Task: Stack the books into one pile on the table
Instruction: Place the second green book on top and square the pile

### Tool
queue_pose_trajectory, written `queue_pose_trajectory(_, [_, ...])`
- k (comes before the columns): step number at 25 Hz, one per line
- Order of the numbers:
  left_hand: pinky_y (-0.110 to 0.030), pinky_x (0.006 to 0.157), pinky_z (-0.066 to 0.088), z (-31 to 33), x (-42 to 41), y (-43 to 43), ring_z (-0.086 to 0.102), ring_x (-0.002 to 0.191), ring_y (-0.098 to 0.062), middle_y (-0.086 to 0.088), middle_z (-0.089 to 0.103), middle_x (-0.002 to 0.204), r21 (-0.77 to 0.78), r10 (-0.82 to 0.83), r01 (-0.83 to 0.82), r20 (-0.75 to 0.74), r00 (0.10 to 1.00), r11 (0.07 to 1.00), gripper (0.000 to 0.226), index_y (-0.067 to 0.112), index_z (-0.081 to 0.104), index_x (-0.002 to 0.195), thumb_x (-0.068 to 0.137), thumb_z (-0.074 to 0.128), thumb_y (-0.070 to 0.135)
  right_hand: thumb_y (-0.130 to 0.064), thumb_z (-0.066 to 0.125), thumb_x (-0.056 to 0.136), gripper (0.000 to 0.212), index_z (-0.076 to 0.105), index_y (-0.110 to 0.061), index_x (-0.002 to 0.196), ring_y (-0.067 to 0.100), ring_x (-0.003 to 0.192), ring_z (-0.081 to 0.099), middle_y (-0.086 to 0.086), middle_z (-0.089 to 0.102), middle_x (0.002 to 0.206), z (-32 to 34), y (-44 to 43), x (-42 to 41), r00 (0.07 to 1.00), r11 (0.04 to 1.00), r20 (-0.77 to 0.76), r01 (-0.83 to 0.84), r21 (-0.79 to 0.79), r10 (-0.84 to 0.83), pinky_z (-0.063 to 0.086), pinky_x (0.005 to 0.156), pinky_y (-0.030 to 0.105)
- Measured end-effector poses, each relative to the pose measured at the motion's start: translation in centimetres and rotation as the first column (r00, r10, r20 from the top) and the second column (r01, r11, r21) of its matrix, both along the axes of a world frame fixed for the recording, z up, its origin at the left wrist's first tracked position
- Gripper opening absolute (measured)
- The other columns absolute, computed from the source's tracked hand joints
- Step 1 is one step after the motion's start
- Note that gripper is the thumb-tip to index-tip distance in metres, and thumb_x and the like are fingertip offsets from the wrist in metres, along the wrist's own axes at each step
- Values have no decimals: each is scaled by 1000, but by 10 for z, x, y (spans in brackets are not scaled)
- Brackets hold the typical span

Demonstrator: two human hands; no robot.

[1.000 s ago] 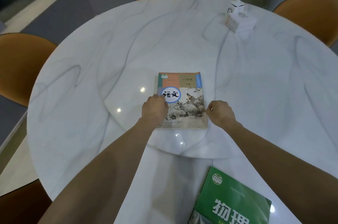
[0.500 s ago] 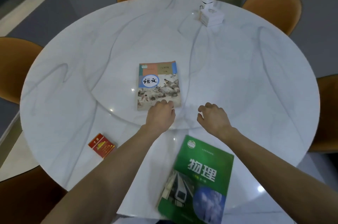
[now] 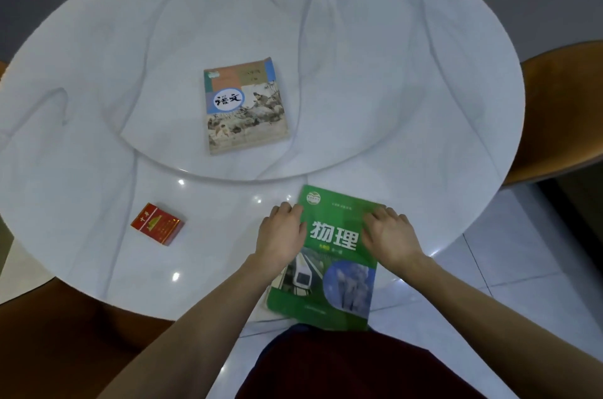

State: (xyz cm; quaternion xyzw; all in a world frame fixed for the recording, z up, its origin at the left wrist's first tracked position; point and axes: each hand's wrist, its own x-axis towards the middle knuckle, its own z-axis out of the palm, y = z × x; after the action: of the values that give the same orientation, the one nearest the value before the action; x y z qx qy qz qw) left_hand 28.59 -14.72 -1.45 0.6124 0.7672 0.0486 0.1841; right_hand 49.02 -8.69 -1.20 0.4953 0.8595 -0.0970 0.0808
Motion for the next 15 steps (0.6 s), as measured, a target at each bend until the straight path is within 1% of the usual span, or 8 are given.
queue_pose_trajectory(3, [-38, 85, 49, -14, 7, -16, 52, 107, -26, -11, 56, 118, -33, 42, -41, 8, 999, 999, 33, 10, 51, 122, 94, 44, 26, -28, 39, 95, 29, 59, -9, 104, 27, 94, 57, 9, 62, 106, -14, -28, 19, 995, 995, -9, 99, -30, -100, 47, 78, 37])
queue_pose_trajectory(5, [-39, 86, 51, -19, 11, -25, 52, 107, -27, -13, 54, 119, -68, 86, -83, 36, 996, 994, 35, 9, 49, 123, 93, 47, 26, -33, 41, 95, 31, 60, -9, 101, 26, 88, 60, 9, 64, 98, -21, -45, 28, 988, 986, -5, 154, -69, -154, 47, 71, 35])
queue_pose_trajectory(7, [-39, 87, 49, -23, 15, -31, 50, 108, -30, -16, 53, 119, -85, 156, -148, 102, 982, 985, 40, 8, 46, 127, 91, 52, 25, -41, 44, 94, 35, 59, -9, 94, 27, 79, 62, 9, 65, 90, -27, -60, 32, 972, 963, -33, 227, -147, -234, 42, 62, 30])
queue_pose_trajectory(9, [-40, 87, 47, -24, 17, -31, 49, 108, -33, -18, 53, 117, -98, 249, -235, 173, 953, 967, 46, 8, 42, 130, 89, 56, 23, -43, 50, 92, 35, 57, -8, 92, 29, 75, 62, 11, 66, 87, -32, -71, 32, 931, 909, -84, 324, -262, -356, 40, 59, 28])
queue_pose_trajectory(11, [-42, 88, 46, -24, 16, -25, 49, 110, -34, -19, 53, 118, -145, 362, -335, 241, 901, 931, 49, 8, 41, 131, 87, 58, 23, -37, 58, 90, 32, 55, -7, 98, 30, 76, 62, 13, 68, 87, -34, -77, 27, 835, 798, -145, 434, -419, -531, 46, 61, 30])
queue_pose_trajectory(13, [-42, 91, 47, -25, 12, -17, 52, 110, -35, -20, 55, 119, -223, 454, -401, 291, 842, 888, 50, 7, 44, 130, 86, 60, 24, -29, 64, 87, 27, 50, -8, 97, 30, 77, 63, 11, 65, 82, -32, -82, 21, 678, 634, -186, 505, -585, -711, 56, 67, 38])
queue_pose_trajectory(14, [-41, 91, 48, -26, 10, -15, 55, 109, -34, -20, 58, 119, -249, 472, -408, 312, 825, 878, 47, 5, 47, 127, 86, 60, 24, -25, 65, 87, 25, 47, -11, 96, 29, 76, 63, 6, 61, 77, -31, -84, 20, 609, 573, -192, 523, -631, -769, 58, 69, 42])
queue_pose_trajectory(15, [-39, 90, 50, -26, 8, -14, 58, 106, -33, -19, 61, 118, -265, 476, -404, 329, 816, 875, 43, 4, 50, 124, 87, 60, 23, -22, 65, 87, 23, 48, -11, 96, 27, 74, 61, 1, 57, 73, -30, -86, 19, 564, 534, -190, 542, -649, -804, 58, 69, 42])
